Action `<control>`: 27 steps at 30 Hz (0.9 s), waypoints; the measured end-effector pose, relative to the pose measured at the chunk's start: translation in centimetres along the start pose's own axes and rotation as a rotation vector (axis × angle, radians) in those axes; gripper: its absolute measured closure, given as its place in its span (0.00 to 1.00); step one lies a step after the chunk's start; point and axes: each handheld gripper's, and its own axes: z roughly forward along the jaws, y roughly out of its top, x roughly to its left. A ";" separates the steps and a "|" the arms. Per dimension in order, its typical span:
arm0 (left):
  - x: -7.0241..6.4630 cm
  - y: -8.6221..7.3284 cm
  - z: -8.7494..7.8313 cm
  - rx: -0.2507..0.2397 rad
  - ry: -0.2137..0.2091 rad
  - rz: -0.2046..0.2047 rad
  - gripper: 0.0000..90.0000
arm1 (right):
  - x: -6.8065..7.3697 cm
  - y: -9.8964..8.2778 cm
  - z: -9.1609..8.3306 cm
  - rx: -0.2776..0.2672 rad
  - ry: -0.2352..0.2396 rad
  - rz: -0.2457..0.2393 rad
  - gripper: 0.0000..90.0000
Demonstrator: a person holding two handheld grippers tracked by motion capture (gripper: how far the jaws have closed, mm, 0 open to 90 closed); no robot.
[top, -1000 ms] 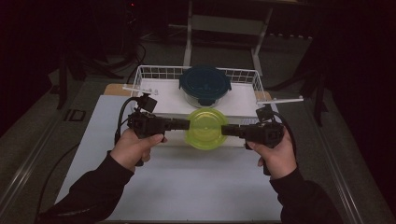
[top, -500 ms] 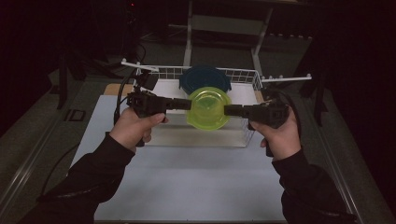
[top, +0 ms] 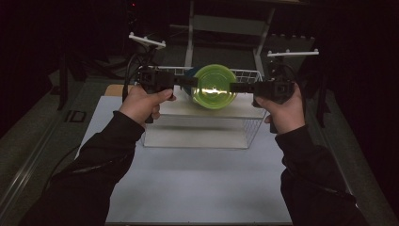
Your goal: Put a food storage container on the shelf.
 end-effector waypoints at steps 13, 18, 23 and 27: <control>2.2 2.0 1.2 -0.003 0.042 -0.047 0.90 | -1.8 2.4 2.2 0.012 -0.040 0.031 0.89; 3.3 2.2 1.6 -0.002 0.044 -0.084 0.89 | -2.3 2.8 3.0 0.019 -0.038 0.047 0.89; 3.6 2.7 1.8 -0.009 0.043 -0.099 0.88 | -2.9 3.2 3.4 0.021 -0.031 0.083 0.89; 3.6 3.0 2.2 -0.011 0.045 -0.091 0.86 | -3.3 3.6 3.8 0.015 -0.055 0.103 0.86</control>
